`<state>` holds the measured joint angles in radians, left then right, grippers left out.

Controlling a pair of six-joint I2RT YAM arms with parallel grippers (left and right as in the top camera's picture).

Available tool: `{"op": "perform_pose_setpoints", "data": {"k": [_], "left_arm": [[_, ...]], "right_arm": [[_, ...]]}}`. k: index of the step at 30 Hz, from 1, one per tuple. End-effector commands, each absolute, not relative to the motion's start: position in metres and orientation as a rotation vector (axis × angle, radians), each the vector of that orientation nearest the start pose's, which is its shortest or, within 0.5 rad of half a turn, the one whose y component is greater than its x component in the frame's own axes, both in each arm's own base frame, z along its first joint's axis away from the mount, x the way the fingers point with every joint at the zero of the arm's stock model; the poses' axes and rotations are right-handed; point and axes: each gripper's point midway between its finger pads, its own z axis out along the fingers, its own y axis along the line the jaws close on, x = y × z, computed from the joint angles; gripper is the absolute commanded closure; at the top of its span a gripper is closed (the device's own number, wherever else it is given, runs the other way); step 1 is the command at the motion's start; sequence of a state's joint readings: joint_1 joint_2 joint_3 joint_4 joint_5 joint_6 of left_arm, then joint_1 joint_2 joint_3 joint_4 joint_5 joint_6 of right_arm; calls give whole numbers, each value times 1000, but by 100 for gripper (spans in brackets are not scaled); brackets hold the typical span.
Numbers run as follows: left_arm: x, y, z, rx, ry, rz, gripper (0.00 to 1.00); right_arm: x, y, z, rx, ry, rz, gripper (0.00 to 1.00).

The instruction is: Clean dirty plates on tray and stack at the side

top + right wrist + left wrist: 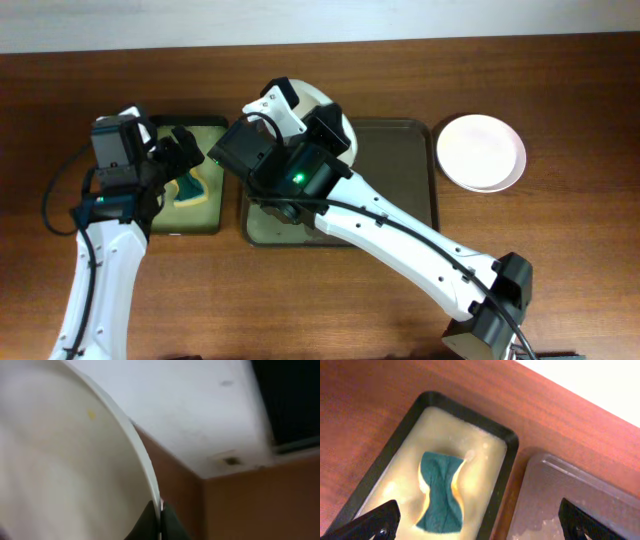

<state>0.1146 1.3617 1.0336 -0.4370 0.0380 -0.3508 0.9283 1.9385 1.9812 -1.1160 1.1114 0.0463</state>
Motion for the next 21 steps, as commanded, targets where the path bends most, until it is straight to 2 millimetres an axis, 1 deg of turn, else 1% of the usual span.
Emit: {"op": "perform_pose_setpoints", "data": {"k": [1,2,3,4,5,6,7,8,9,10,11,12,13,14,16,17,19,20,21], "left_arm": [[380,37,169,-526,2346,-160,1],[378,36,167,-529,2360,-159,1],[378,36,167,-529,2360,-159,1],[378,36,167,-529,2360,-159,1],[378,36,167,-529,2360,-159,1],[378,36,167,-529,2360,-159,1],[378,36,167,-529,2360,-159,1],[378,36,167,-529,2360,-159,1],[378,36,167,-529,2360,-159,1],[378,36,167,-529,2360,-159,1],[378,36,167,-529,2360,-159,1],[378,36,167,-529,2360,-159,1],[378,36,167,-529,2360,-159,1],[378,36,167,-529,2360,-159,1],[378,36,167,-529,2360,-159,1],[378,36,167,-529,2360,-159,1],[378,36,167,-529,2360,-159,1],[378,36,167,-529,2360,-159,1],[378,36,167,-529,2360,-159,1]], "right_arm": [[400,246,253,-753,2128,-871,96],[405,230,258,-767,2073,-1048,96],[407,219,275,-703,1992,-1182,96],[402,212,310,-578,1836,-1351,96],[395,212,331,-482,1741,-1417,96],[392,218,337,-448,1712,-1408,96],[393,225,330,-469,1744,-1347,96],[397,236,308,-536,1840,-1207,96],[400,260,259,-735,2037,-935,96],[400,271,223,-886,2159,-765,96],[403,262,210,-904,2208,-755,96],[405,247,206,-884,2241,-786,96],[405,232,215,-785,2267,-800,96],[402,223,227,-680,2280,-771,96],[395,214,268,-458,2268,-627,96],[388,208,293,-388,2258,-507,96],[374,198,319,-360,2288,-284,96],[365,194,328,-360,2312,-163,96],[358,189,334,-359,2333,-82,96]]}}
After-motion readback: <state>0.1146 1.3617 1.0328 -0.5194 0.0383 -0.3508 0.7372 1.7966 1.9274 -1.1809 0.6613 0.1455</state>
